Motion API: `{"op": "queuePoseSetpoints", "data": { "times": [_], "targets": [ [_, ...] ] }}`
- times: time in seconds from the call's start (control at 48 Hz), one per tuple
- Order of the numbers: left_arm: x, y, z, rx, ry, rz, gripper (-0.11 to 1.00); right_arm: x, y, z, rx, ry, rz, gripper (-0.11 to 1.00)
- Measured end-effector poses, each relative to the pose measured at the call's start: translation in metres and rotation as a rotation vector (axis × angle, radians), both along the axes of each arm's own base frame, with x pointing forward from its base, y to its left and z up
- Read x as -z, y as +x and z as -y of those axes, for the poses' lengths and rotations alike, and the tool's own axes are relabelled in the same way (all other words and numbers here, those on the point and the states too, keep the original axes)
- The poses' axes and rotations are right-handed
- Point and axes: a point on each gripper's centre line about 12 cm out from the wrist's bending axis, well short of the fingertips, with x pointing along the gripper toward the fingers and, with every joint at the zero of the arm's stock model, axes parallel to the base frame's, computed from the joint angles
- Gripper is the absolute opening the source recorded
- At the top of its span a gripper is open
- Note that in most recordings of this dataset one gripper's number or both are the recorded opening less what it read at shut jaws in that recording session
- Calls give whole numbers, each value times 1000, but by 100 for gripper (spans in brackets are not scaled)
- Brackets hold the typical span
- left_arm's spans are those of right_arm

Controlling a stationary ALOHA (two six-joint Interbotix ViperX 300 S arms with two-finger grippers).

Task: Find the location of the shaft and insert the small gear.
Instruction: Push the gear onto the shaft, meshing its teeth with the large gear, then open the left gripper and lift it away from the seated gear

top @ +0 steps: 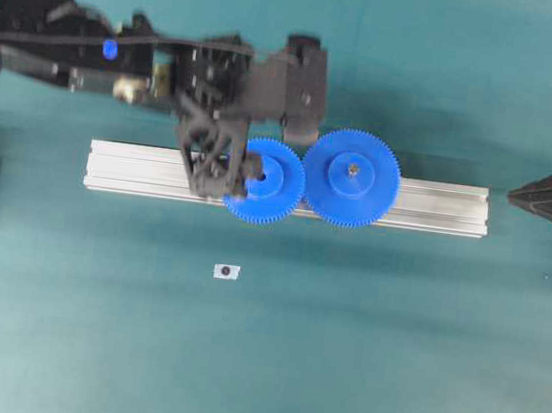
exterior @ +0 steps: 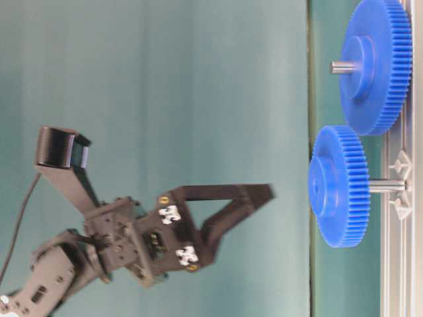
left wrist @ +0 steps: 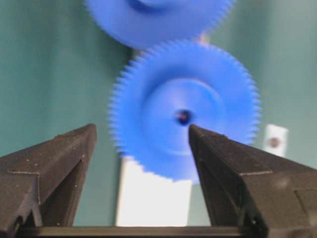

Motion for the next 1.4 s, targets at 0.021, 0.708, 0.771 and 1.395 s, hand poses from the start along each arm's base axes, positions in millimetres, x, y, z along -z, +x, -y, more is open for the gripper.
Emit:
{"op": "queuePoseSetpoints", "data": {
  "times": [0.021,0.708,0.771,1.395],
  "targets": [
    [1,1,3,3,-2,11,76,1,0,0,0,0,0,2],
    [71,4,11,-8,-36,-39,76,-1,0,0,0,-1,5,2],
    [70,5,11,-8,-35,-38,76,1,0,0,0,0,2,2],
    [-49,-28,16,-8,-23,235,76,1,0,2,11,0,3,2]
  ]
}}
